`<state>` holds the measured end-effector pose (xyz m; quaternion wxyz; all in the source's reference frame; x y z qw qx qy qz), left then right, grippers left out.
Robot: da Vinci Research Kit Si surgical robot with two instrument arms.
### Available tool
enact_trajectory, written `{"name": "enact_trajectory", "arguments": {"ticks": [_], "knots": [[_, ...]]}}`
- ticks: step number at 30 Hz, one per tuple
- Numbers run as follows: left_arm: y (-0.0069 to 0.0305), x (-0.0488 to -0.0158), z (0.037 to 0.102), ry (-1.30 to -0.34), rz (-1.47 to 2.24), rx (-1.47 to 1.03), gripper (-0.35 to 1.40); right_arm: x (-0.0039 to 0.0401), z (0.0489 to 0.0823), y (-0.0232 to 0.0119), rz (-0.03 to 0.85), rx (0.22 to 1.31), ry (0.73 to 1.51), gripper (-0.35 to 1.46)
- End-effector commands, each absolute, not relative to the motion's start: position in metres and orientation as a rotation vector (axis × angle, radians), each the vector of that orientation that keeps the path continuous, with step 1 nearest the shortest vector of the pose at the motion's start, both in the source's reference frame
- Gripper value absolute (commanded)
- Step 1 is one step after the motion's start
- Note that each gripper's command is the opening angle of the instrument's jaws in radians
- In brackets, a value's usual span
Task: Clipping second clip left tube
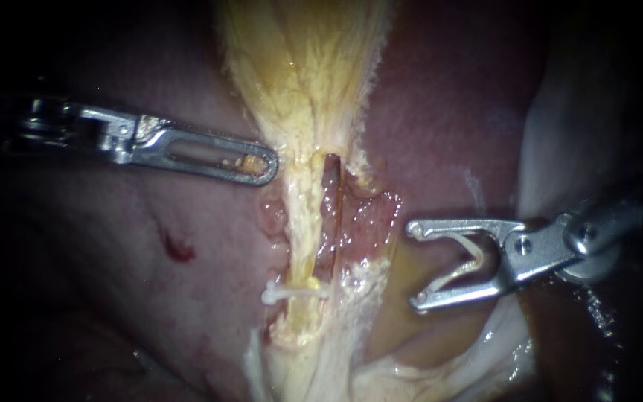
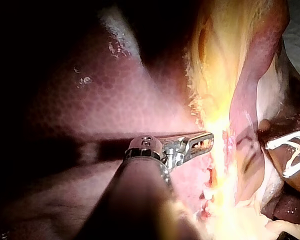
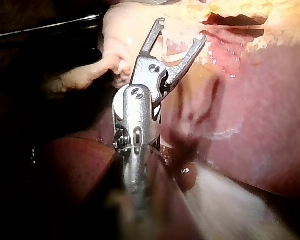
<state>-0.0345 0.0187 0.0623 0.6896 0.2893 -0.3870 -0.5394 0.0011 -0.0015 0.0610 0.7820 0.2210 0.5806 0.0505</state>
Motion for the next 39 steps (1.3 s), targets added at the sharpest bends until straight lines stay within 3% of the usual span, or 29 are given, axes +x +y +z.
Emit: {"name": "enact_trajectory", "arguments": {"ticks": [1,9,25,39], "knots": [[0.0187,-0.0345,0.0623,-0.865,-1.207,0.647,-0.35,0.0011,0.0610,-0.0015,0.109,0.477,1.254,0.50],[0.0191,-0.0338,0.0616,-0.864,-1.205,0.656,-0.35,0.0011,0.0610,-0.0015,0.109,0.477,1.254,0.50],[0.0213,-0.0295,0.0561,-0.882,-1.232,0.651,-0.35,0.0012,0.0610,-0.0015,0.110,0.475,1.253,0.50],[0.0212,-0.0292,0.0561,-0.882,-1.233,0.648,-0.35,0.0029,0.0612,-0.0016,0.116,0.468,1.250,0.50]]}}
